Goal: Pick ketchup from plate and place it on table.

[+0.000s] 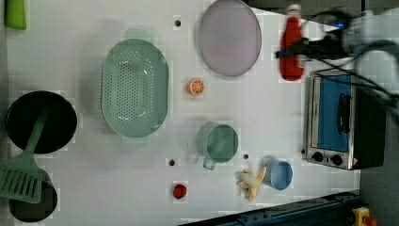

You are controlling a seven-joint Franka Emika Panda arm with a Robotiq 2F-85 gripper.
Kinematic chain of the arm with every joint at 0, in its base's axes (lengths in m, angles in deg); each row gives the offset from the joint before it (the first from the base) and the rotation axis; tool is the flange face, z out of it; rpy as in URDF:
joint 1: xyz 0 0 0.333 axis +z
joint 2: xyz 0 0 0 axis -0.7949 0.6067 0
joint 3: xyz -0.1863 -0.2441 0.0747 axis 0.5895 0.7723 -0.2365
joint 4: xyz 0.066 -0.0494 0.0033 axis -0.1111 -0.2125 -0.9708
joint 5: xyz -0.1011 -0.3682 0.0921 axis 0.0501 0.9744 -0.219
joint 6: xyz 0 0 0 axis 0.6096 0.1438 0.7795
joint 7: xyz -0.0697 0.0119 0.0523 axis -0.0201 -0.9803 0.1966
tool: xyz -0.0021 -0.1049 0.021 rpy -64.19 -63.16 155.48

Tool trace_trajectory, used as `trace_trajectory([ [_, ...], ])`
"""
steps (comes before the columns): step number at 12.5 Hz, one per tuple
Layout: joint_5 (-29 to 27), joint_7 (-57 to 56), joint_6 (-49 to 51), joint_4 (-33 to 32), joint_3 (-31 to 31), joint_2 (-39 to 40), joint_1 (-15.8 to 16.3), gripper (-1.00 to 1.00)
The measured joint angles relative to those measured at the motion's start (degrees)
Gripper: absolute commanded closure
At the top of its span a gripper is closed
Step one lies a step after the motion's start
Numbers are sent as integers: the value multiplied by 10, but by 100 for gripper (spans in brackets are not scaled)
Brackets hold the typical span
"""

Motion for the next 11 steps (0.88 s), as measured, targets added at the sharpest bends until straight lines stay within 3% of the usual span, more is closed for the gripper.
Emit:
trace_trajectory([
  [3, -6, 11, 62, -34, 15, -131, -5, -17],
  [6, -4, 48, 29, -114, 31, -228, -16, -17],
  [9, -2, 52, -81, -247, 44, -258, -20, -17],
  [11, -3, 53, -154, -333, 44, -230, -20, -17],
])
